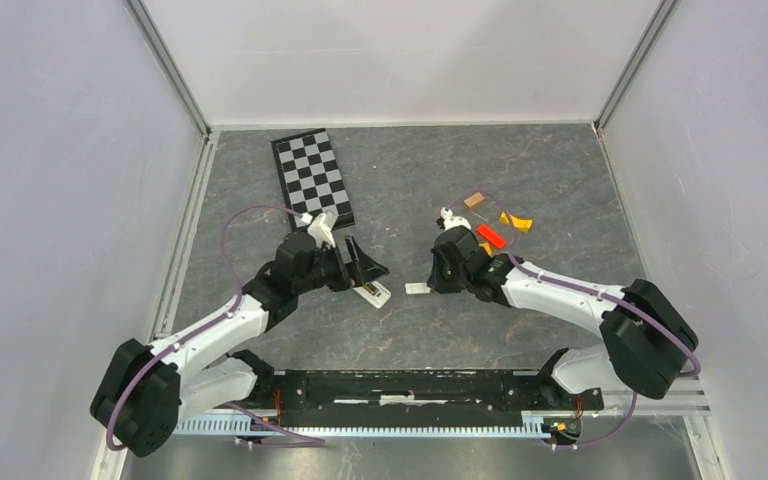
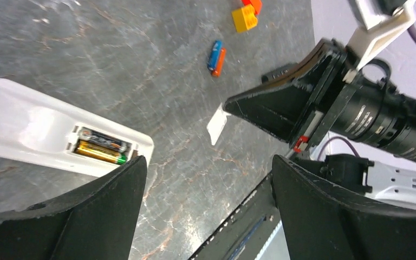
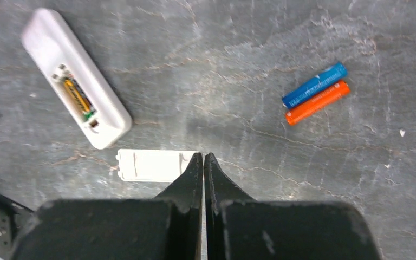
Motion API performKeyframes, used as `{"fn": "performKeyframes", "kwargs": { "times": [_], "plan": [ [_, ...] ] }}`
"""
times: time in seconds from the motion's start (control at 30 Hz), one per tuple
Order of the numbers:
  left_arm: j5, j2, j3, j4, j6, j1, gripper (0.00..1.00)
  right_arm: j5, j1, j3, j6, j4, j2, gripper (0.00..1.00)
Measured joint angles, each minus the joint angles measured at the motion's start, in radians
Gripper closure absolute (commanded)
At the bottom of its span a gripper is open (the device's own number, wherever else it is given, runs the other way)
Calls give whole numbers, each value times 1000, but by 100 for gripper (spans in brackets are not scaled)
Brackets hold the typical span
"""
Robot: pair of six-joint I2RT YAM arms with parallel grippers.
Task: Load the batteries into the remote control
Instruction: Pick up the battery cover at the center of the board.
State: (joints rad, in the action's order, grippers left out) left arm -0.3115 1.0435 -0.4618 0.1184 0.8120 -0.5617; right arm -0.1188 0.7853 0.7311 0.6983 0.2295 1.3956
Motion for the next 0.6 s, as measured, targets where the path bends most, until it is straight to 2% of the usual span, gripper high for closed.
{"fn": "performKeyframes", "kwargs": {
  "times": [0.13, 0.33, 0.6],
  "plan": [
    [-45, 48, 0, 45, 16, -34, 14, 36, -9, 0, 17, -44, -28, 100],
    [-95, 171, -27, 74, 35, -81, 29, 89, -12, 0, 38, -78, -31, 100],
    [-116, 245, -50, 117, 59, -95, 48, 145, -15, 8, 42, -98, -56, 100]
  ]
}}
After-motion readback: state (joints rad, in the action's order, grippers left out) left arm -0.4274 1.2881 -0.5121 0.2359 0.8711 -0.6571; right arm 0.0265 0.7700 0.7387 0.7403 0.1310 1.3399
